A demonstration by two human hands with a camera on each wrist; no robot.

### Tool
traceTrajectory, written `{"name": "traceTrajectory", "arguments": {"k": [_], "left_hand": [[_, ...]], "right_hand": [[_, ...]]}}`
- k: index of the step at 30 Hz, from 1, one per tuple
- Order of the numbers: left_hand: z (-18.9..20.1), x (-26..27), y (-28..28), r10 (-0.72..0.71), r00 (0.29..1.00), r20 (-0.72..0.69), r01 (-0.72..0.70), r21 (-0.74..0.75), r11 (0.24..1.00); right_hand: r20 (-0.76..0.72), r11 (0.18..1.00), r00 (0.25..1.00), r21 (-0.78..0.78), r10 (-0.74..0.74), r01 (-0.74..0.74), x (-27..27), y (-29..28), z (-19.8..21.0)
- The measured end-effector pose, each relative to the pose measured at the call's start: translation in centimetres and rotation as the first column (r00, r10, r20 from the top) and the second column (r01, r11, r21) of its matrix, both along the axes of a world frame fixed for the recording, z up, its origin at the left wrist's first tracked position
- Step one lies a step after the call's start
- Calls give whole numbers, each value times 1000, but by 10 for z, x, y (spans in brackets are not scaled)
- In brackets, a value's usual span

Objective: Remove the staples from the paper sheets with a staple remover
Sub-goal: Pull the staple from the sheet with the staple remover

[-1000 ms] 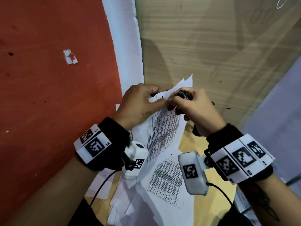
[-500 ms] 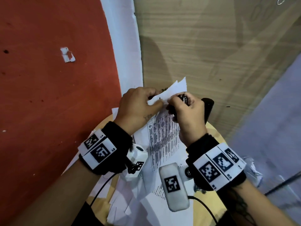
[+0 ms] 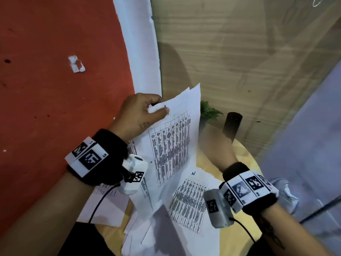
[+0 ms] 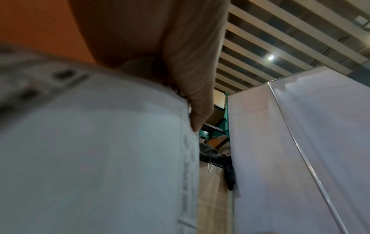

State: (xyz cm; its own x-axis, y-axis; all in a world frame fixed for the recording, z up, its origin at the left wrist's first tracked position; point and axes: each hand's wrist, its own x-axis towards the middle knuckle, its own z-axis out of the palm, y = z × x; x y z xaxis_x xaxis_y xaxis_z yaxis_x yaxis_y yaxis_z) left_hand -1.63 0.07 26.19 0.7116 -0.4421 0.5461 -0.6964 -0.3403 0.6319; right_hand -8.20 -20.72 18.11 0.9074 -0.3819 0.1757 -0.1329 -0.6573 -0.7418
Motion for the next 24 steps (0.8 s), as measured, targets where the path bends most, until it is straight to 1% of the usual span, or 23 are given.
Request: {"name": "traceTrajectory", "arguments": {"k": [1, 2, 3, 4, 5, 6, 7, 9, 11, 13, 16, 18, 20, 21, 22, 23, 24], "left_hand": [[3, -1, 3, -29, 1000, -11, 29, 6, 1000], [6, -1, 6, -61, 998, -32, 61, 13, 998], [10, -2, 8, -93, 994, -55, 94, 28, 995], [14, -2, 11, -123, 989, -79, 127, 51, 991], [18, -2, 14, -147, 984, -99, 154, 74, 985], [22, 0, 17, -167, 979, -114, 178, 96, 979], [25, 2, 21, -181, 977, -117, 194, 113, 975], [29, 7, 28, -191, 975, -115, 205, 125, 971], [30, 13, 35, -194, 975, -113, 207, 122, 971], [27, 18, 40, -200, 968, -150, 215, 89, 973], [17, 31, 51, -189, 947, -259, 190, -22, 981], [9, 46, 69, -125, 933, -336, 98, -97, 990], [-5, 56, 94, -13, 914, -405, -61, -169, 984], [-15, 58, 105, 11, 884, -467, -134, -231, 964], [-32, 63, 117, -34, 824, -566, -184, -322, 929], [-51, 64, 122, -137, 738, -660, -215, -422, 881], [-71, 59, 126, -203, 664, -720, -243, -465, 851]], "right_hand": [[64, 999, 998, 29, -14, 12, 2, -3, 3], [110, 993, 994, 119, -5, -8, 4, -5, 6], [147, 964, 989, 260, 20, -58, 6, -7, 10], [150, 898, 987, 425, 57, -117, 9, -7, 14], [135, 813, 985, 559, 107, -165, 11, -8, 16], [120, 745, 979, 636, 164, -203, 14, -10, 19], [108, 702, 970, 673, 217, -232, 18, -11, 20], [106, 651, 949, 704, 298, -283, 25, -12, 23], [102, 620, 939, 727, 328, -296, 29, -9, 23], [91, 632, 946, 724, 312, -278, 32, -3, 20], [85, 649, 961, 721, 264, -242, 37, 5, 20], [89, 664, 969, 713, 232, -225, 40, 7, 24], [96, 667, 979, 720, 177, -191, 45, 8, 29], [92, 667, 985, 726, 145, -166, 49, 8, 30], [80, 658, 989, 739, 127, -145, 54, 9, 28], [61, 641, 991, 758, 118, -123, 59, 11, 25], [26, 618, 992, 780, 122, -96, 65, 15, 19]]}}
